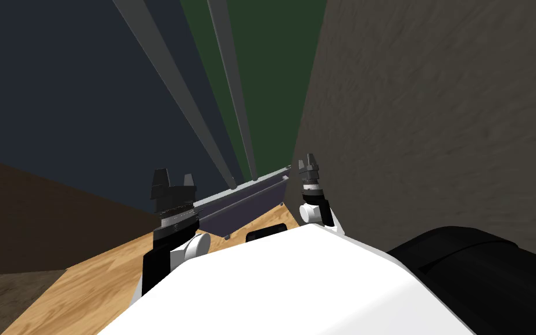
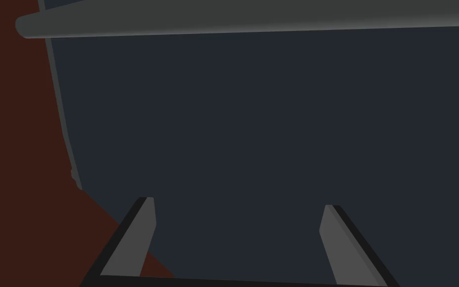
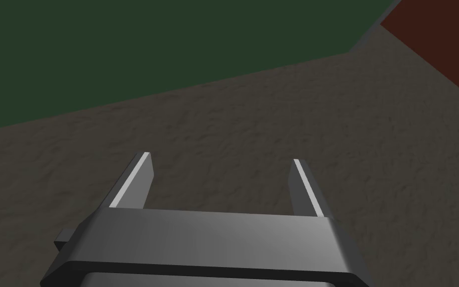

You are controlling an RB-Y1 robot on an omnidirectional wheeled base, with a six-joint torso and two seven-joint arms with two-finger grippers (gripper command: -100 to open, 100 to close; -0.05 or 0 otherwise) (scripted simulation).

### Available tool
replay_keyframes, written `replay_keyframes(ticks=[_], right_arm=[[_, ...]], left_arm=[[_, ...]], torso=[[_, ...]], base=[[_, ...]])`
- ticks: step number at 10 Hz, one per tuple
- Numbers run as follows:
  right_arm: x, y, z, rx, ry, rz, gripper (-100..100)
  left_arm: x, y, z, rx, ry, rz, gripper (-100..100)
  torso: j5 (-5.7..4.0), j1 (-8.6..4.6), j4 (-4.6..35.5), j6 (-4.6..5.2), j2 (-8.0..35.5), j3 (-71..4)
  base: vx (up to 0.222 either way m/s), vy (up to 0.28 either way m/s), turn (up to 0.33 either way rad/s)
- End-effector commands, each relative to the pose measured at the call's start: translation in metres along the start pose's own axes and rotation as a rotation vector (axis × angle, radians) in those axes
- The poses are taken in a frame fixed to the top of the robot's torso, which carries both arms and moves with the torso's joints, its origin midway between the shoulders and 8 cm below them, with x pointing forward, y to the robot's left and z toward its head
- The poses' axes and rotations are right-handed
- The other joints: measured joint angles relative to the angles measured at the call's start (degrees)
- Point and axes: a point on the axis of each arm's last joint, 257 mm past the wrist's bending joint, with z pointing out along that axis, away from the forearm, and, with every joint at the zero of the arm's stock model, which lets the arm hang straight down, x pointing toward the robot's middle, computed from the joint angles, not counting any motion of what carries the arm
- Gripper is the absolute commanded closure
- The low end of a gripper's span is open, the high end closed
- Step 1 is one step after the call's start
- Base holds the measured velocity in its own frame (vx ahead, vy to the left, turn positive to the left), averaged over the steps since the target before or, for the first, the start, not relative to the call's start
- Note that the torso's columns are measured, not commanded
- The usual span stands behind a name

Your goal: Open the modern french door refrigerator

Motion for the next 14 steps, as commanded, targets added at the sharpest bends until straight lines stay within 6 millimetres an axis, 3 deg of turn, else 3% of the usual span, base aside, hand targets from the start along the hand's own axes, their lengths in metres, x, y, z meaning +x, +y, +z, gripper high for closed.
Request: replay_keyframes(ticks=[1, 9, 10, 11, 14], right_arm=[[0.0, 0.0, 0.0, 0.0, 0.0, 0.0, 0], [0.0, 0.0, 0.0, 0.0, 0.0, 0.0, 0], [0.0, 0.0, 0.0, 0.0, 0.0, 0.0, 0], [0.0, 0.0, 0.0, 0.0, 0.0, 0.0, 0], [0.0, 0.0, 0.0, 0.0, 0.0, 0.0, 0]], left_arm=[[0.0, 0.0, 0.0, 0.0, 0.0, 0.0, 0], [0.0, 0.0, 0.0, 0.0, 0.0, 0.0, 0], [0.004, 0.006, -0.001, 0.0, 0.026, 0.012, -100], [0.007, 0.014, -0.003, -0.003, 0.051, 0.024, -100], [0.009, 0.033, -0.008, -0.01, 0.084, 0.044, -100]], torso=[[0.0, 0.0, 2.35, 0.0, 2.32, -4.67], [0.0, 0.0, 35.37, 0.0, 35.39, -70.73], [0.0, 0.0, 39.6, 0.0, 39.62, -79.19], [0.0, -0.01, 41.49, 0.0, 41.54, -83.14], [-0.01, -0.03, 42.25, 0.0, 42.23, -84.58]], base=[[0.0, 0.0, 0.0], [0.0, 0.0, 0.0], [0.008, -0.01, 0.018], [0.012, -0.031, 0.031], [0.017, -0.035, 0.025]])
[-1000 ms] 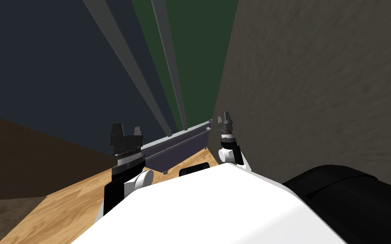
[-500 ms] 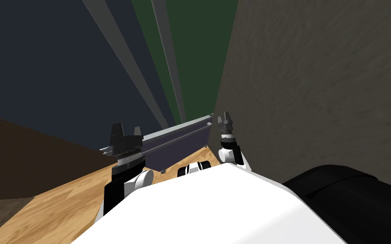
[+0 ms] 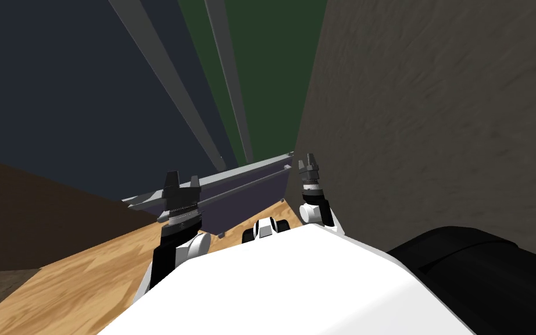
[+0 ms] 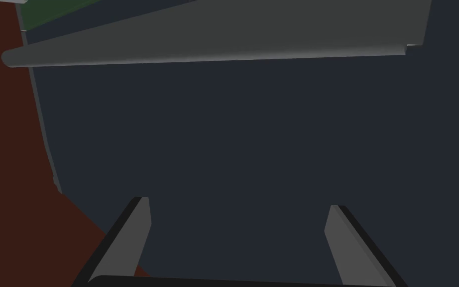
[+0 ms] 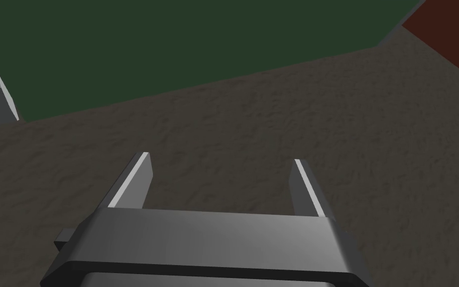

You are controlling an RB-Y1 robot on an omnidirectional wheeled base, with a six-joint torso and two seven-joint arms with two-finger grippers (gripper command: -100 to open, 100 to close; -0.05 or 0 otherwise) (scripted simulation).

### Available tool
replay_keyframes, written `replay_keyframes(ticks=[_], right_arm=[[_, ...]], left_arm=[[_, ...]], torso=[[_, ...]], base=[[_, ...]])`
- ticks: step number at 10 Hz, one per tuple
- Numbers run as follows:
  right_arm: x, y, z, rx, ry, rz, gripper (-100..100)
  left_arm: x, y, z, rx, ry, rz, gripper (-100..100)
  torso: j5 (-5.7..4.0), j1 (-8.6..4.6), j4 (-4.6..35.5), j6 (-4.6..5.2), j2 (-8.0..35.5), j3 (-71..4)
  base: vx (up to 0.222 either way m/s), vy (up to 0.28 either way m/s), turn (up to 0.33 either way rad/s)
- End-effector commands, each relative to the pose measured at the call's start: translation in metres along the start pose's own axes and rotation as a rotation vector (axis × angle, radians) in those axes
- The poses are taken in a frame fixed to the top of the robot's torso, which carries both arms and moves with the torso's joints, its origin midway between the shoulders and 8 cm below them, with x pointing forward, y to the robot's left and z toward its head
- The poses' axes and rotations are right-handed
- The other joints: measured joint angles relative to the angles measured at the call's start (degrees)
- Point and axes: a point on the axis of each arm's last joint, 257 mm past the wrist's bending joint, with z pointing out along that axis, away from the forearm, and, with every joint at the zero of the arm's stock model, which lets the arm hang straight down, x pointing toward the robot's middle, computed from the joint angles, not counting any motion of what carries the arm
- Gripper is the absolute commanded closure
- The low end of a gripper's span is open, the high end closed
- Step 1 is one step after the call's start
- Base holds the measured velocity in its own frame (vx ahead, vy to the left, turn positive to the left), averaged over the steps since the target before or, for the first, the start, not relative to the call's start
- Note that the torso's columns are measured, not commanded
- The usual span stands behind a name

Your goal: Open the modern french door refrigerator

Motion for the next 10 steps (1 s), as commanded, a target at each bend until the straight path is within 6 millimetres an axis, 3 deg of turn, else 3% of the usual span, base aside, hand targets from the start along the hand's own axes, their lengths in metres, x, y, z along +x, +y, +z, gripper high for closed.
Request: replay_keyframes(ticks=[1, 10], right_arm=[[0.0, 0.0, 0.0, 0.0, 0.0, 0.0, 0], [0.0, 0.0, 0.0, 0.0, 0.0, 0.0, 0]], left_arm=[[0.002, 0.017, -0.004, -0.005, 0.027, 0.017, -100], [0.002, 0.072, -0.021, -0.014, 0.063, 0.054, -100]], torso=[[0.01, 0.03, 0.02, 0.0, 0.05, 0.02], [0.01, 0.05, 0.03, 0.0, 0.06, 0.02]], base=[[0.012, -0.035, 0.035], [0.016, -0.035, 0.027]])
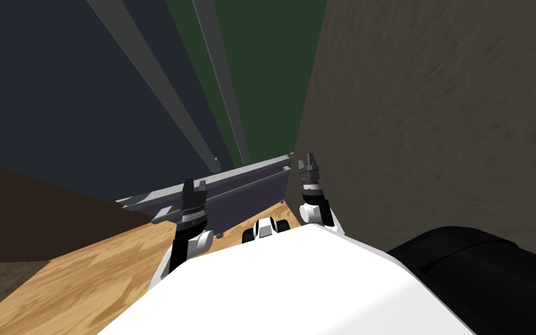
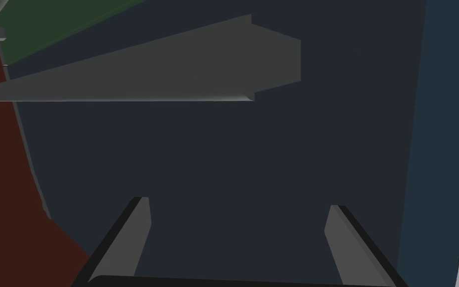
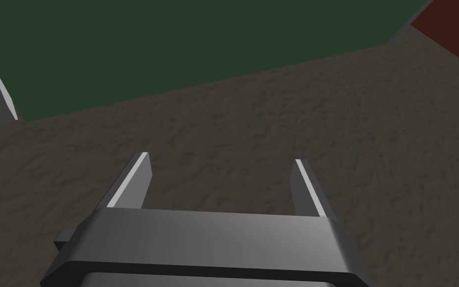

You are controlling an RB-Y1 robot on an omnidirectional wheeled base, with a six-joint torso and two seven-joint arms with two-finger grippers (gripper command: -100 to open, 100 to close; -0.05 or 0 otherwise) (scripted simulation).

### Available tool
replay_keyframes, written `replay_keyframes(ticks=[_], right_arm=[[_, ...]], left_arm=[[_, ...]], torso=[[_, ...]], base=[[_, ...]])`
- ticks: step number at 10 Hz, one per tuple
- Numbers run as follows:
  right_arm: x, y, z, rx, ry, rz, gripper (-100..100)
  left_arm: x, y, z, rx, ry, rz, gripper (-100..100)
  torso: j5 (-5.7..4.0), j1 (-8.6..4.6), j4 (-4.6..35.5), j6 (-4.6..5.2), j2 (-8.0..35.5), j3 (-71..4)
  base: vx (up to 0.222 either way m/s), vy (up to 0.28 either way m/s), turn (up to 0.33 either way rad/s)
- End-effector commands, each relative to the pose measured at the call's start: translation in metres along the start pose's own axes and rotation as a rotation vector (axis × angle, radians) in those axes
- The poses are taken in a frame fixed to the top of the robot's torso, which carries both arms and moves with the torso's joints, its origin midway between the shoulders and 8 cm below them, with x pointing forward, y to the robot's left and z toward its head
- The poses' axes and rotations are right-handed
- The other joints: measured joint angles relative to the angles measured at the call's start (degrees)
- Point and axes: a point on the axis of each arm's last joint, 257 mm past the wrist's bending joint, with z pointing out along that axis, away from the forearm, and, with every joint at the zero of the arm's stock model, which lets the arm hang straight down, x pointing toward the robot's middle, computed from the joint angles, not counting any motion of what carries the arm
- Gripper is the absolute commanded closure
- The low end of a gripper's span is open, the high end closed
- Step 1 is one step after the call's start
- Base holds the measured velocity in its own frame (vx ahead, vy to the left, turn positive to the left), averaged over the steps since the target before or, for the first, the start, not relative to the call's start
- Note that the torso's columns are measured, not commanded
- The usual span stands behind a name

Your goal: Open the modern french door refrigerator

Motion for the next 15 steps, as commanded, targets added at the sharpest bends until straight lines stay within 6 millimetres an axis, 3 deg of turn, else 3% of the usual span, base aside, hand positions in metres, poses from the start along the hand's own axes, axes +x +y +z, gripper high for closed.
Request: replay_keyframes(ticks=[1, 15], right_arm=[[0.0, 0.0, 0.0, 0.0, 0.0, 0.0, 0], [0.0, 0.0, 0.0, 0.0, 0.0, 0.0, 0]], left_arm=[[0.0, 0.017, -0.008, -0.012, 0.005, 0.007, -100], [0.001, 0.091, -0.042, -0.05, 0.018, 0.029, -100]], torso=[[0.0, -0.02, -0.01, -0.01, -0.02, -0.01], [-0.01, -0.02, 0.0, 0.0, 0.0, 0.0]], base=[[0.019, -0.033, 0.021], [0.012, -0.032, 0.024]])
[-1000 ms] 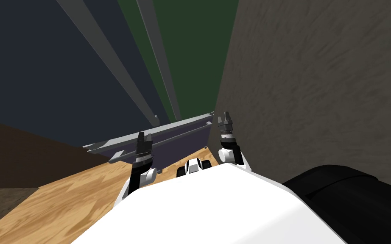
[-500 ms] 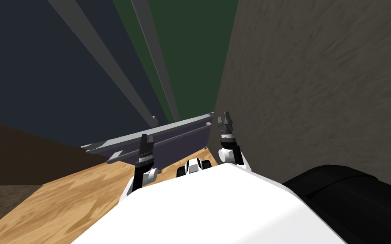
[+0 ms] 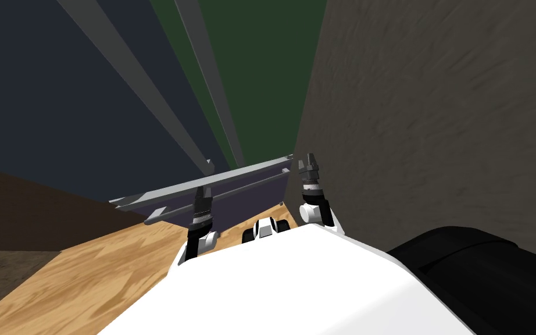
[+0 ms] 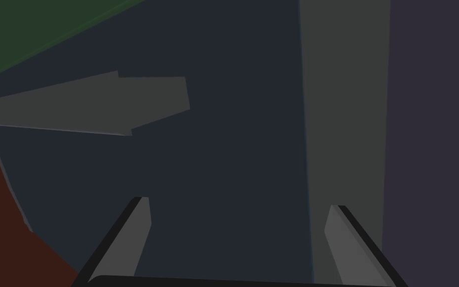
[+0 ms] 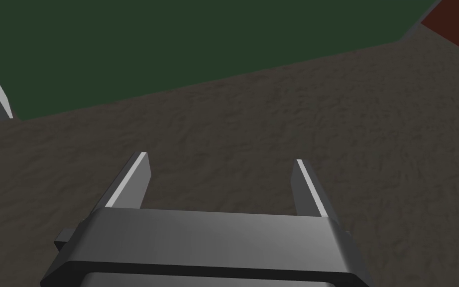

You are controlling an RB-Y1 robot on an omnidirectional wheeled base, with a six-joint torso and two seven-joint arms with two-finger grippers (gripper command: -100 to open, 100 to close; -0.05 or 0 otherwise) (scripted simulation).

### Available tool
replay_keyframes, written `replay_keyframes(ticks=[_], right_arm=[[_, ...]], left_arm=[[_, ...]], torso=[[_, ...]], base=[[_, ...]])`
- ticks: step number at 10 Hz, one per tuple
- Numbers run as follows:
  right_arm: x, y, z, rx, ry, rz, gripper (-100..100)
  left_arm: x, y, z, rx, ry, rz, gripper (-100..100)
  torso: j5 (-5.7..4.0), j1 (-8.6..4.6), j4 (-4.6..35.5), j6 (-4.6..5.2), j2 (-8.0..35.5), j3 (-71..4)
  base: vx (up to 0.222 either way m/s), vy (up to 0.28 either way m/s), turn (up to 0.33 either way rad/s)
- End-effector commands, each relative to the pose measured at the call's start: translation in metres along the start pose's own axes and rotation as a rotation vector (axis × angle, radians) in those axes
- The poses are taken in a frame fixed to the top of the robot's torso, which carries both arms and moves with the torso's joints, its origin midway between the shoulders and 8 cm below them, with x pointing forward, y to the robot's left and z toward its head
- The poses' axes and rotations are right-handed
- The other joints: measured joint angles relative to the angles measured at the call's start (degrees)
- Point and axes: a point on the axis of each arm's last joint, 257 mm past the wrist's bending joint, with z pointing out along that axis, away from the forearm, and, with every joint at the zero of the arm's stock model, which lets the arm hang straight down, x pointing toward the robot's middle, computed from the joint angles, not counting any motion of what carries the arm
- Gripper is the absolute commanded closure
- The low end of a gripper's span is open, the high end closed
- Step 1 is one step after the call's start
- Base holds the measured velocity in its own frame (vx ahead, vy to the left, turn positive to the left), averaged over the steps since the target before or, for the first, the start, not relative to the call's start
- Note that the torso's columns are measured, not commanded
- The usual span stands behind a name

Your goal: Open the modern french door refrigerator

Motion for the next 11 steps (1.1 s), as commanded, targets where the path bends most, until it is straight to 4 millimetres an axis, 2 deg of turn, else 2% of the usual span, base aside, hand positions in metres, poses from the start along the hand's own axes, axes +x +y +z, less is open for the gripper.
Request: replay_keyframes(ticks=[1, 4, 5, 11], right_arm=[[0.0, 0.0, 0.0, 0.0, 0.0, 0.0, 0], [0.0, 0.0, 0.0, 0.0, 0.0, 0.0, 0], [0.0, 0.0, 0.0, 0.0, 0.0, 0.0, 0], [0.0, 0.0, 0.0, 0.0, 0.0, 0.0, 0]], left_arm=[[0.0, 0.013, -0.007, -0.012, 0.002, 0.002, -100], [0.002, 0.032, -0.018, -0.029, 0.004, 0.003, -100], [0.002, 0.031, -0.017, -0.011, 0.003, 0.003, -100], [0.007, 0.059, -0.036, -0.048, 0.003, -0.004, -100]], torso=[[0.0, 0.0, 0.0, 0.0, -0.01, -0.01], [0.0, -0.05, -0.01, 0.01, -0.02, -0.01], [0.15, 0.05, -0.18, 0.06, -0.11, -0.02], [0.71, 0.34, -0.87, 0.34, -0.94, -0.4]], base=[[0.012, -0.031, 0.016], [0.016, -0.038, 0.035], [0.012, -0.034, 0.042], [0.009, -0.024, 0.028]])
